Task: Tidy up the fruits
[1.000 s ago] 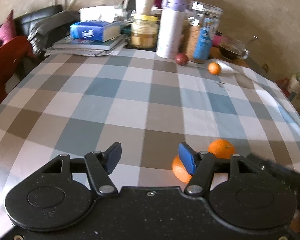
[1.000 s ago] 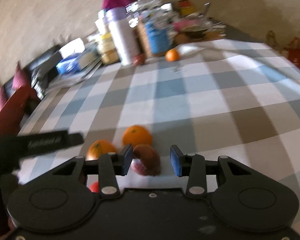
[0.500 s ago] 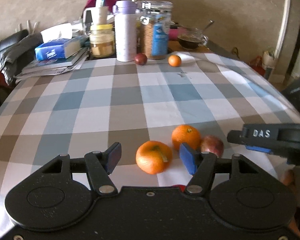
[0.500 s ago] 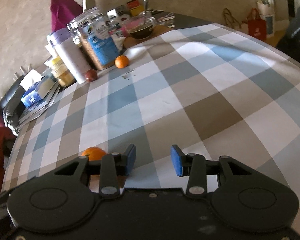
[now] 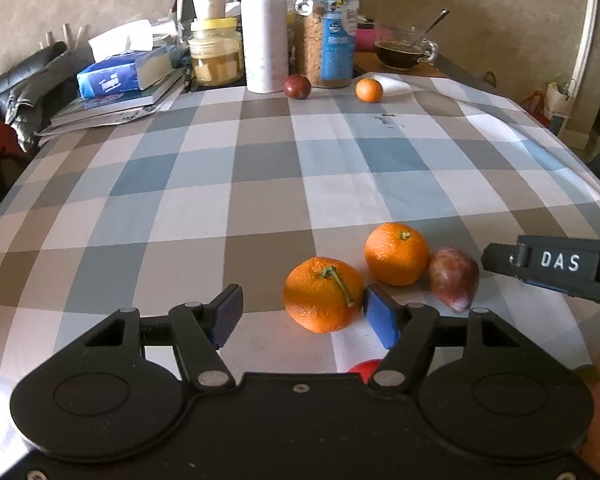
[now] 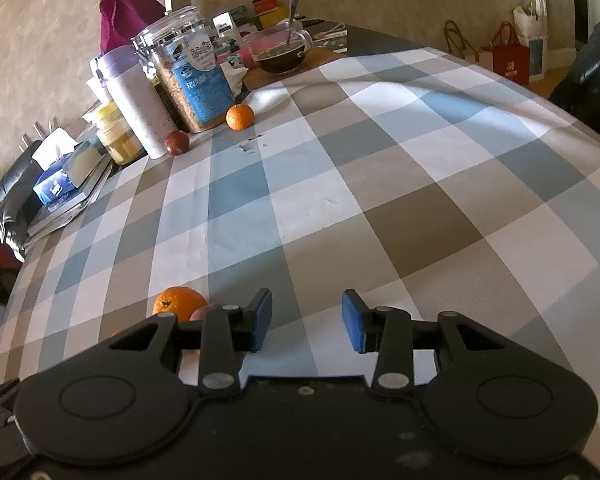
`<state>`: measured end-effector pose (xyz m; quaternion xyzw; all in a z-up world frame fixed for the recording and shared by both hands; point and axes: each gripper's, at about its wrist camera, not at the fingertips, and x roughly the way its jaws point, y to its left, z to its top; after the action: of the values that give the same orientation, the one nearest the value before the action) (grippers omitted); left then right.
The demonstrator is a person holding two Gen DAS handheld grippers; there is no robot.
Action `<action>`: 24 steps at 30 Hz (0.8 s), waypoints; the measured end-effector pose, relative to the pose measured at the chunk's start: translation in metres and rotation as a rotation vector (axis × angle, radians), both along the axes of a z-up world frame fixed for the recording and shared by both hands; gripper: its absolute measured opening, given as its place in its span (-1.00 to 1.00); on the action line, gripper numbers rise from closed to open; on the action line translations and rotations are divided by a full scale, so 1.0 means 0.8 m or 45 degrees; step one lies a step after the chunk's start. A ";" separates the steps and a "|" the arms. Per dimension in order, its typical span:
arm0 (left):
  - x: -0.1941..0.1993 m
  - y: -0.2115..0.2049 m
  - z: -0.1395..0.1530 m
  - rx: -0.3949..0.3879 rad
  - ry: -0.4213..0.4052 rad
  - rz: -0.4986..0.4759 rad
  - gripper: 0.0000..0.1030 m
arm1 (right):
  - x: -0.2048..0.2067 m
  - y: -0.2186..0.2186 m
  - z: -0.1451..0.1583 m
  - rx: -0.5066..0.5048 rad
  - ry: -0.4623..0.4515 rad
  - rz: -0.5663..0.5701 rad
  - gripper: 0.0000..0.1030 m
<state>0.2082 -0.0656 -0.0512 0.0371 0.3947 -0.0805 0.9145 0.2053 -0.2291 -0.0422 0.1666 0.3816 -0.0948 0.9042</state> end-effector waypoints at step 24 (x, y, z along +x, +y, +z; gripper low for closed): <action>0.027 0.058 -0.008 -0.138 0.092 0.281 0.40 | -0.021 0.023 0.018 -0.076 -0.168 0.173 -0.18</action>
<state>0.2302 -0.0191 -0.0576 -0.0590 0.4243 -0.0020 0.9036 0.1881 -0.2107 -0.0278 0.1191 0.3286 -0.0333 0.9363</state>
